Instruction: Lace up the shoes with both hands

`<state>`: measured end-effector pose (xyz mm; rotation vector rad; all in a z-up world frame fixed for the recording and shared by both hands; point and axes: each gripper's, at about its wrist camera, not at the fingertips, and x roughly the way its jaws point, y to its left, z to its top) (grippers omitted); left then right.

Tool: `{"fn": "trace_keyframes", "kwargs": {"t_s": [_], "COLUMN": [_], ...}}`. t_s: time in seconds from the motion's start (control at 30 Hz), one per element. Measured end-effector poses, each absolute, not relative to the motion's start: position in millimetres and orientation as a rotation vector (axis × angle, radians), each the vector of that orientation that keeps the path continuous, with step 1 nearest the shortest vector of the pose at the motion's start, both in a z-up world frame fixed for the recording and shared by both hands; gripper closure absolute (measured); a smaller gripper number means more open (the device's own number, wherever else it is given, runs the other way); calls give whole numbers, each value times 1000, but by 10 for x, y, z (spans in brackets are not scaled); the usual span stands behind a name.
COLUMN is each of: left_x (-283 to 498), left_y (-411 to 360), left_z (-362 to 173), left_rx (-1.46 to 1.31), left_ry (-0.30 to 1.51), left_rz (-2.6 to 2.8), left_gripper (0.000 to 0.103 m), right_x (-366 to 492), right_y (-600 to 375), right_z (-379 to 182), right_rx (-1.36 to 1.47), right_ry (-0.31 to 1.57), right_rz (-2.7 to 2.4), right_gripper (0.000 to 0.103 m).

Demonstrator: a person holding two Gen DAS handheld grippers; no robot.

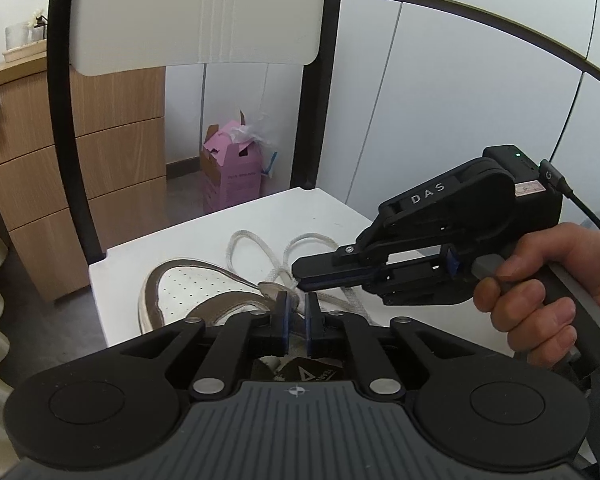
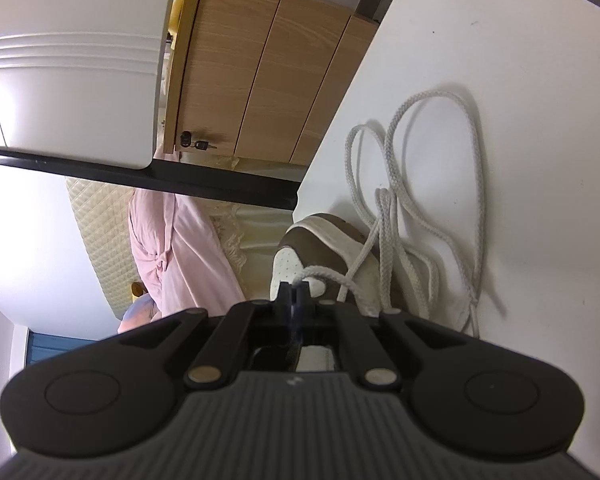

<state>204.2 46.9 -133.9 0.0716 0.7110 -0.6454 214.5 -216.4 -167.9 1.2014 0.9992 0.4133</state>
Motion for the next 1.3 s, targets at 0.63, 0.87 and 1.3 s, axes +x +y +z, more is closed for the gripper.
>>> {"fn": "trace_keyframes", "kwargs": {"t_s": [0.63,0.87,1.3], "left_x": [1992,1993,1996], "left_y": [413,411,428], "left_z": [-1350,-1360,-1368], "left_rx": [165,172,164], "left_ry": [676,678,682], "left_rz": [-602,-602,-604], "left_gripper": [72,72,72], "right_x": [2158,2176,2157], "right_y": [-2143,-2091,-2134], "right_z": [-1672,-1675,-1718], "right_rx": [1212,1173,1230], "right_ry": [1016,1037,1034], "right_rz": [446,465,453], "right_gripper": [100,100,61]}}
